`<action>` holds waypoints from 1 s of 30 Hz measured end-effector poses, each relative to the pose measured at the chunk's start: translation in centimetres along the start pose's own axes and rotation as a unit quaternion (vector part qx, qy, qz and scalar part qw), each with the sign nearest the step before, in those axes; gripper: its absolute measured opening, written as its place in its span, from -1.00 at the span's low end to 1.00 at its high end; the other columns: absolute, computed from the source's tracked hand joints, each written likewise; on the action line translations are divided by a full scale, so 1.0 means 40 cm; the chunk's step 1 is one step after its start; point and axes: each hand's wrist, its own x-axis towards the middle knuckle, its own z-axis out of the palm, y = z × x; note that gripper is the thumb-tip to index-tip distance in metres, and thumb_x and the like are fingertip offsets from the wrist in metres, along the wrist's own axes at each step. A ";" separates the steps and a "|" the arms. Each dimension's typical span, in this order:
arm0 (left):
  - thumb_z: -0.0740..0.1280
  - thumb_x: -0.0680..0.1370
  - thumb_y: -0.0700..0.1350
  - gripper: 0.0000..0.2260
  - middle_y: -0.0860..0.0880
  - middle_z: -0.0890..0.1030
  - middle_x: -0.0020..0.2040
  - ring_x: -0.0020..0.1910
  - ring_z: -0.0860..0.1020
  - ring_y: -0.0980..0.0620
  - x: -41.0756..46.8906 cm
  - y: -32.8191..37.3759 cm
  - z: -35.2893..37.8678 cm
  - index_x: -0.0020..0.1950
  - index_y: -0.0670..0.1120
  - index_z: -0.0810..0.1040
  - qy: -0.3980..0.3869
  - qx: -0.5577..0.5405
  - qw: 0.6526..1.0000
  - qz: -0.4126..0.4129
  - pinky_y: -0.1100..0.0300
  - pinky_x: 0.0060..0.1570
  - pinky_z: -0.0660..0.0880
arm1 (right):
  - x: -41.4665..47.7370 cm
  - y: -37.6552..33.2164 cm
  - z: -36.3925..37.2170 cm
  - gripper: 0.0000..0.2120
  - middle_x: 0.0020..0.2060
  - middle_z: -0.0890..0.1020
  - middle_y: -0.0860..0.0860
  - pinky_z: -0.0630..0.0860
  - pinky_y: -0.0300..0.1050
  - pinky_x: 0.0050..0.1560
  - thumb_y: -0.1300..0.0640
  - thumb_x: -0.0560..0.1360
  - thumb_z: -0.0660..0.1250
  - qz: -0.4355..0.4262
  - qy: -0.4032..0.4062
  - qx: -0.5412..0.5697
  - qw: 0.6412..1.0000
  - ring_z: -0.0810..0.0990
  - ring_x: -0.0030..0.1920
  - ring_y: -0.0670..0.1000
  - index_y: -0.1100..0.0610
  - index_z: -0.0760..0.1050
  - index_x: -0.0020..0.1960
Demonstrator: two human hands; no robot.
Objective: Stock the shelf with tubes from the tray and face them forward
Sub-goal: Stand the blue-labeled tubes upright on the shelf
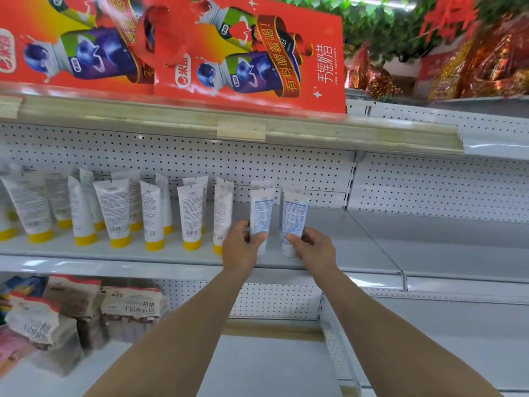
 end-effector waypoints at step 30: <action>0.05 0.59 0.28 -0.40 -0.18 0.40 0.36 0.33 0.37 -0.22 -0.266 0.019 -0.916 0.44 -0.14 0.28 -0.055 0.455 0.887 0.065 -0.16 0.25 0.38 | -0.664 -0.444 0.419 -0.43 0.37 0.43 0.13 0.45 0.11 0.22 -0.26 0.59 0.12 -0.175 -0.091 -0.381 0.903 0.33 0.39 0.16 0.02 0.26 0.49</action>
